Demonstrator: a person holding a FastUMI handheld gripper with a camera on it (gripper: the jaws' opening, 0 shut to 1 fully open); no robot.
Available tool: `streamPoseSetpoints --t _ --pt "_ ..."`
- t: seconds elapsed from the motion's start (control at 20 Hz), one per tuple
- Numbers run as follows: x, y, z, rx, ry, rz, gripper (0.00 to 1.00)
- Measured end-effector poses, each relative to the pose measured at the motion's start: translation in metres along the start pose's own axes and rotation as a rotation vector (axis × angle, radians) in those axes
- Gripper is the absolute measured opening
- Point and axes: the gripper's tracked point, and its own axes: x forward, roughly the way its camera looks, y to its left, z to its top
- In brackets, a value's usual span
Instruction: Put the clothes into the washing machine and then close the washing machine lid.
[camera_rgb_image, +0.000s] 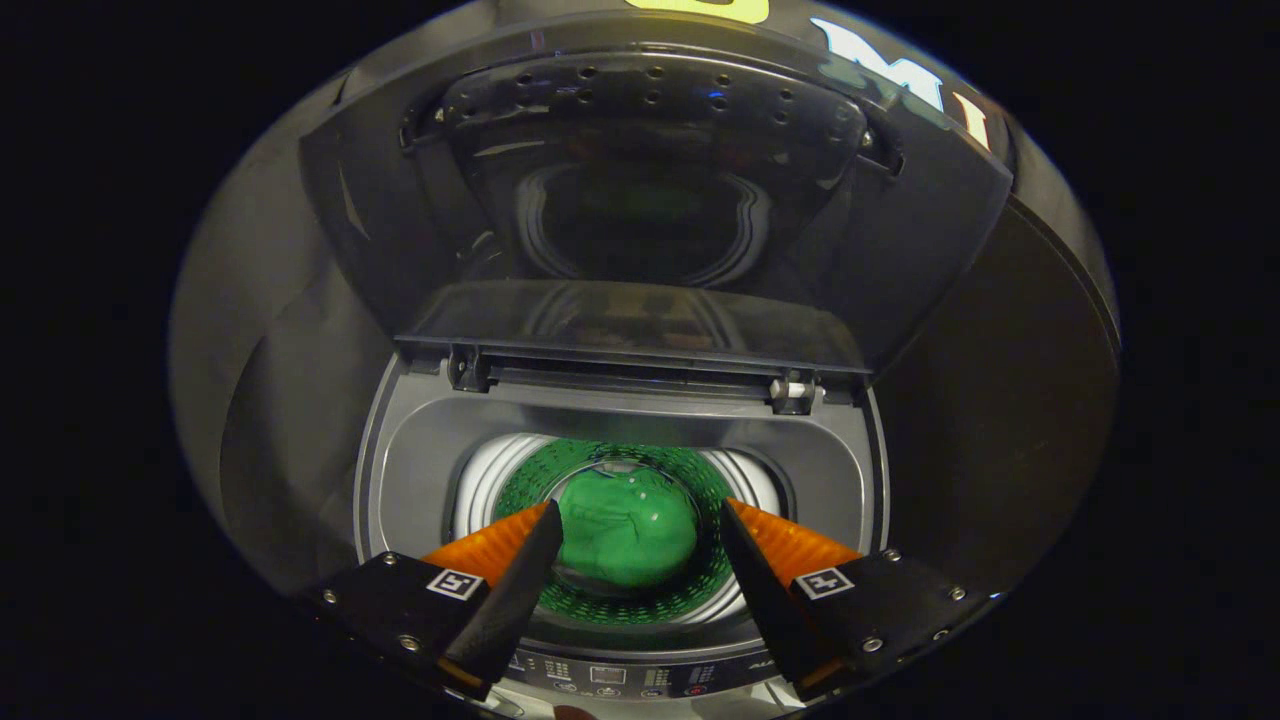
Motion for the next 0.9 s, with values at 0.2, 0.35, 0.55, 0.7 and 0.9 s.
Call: streamPoseSetpoints --t 0.2,0.35,0.55,0.7,0.9 --pt "-0.015 -0.001 0.012 0.002 -0.059 -0.016 0.97" --pt "-0.037 0.000 0.036 0.017 -0.126 -0.015 0.97" --pt "-0.079 -0.014 0.078 0.018 -0.249 -0.054 0.97" --pt "-0.105 -0.022 0.108 0.016 -0.316 -0.069 0.96" --pt "-0.138 -0.038 0.154 0.044 -0.413 -0.112 0.96"
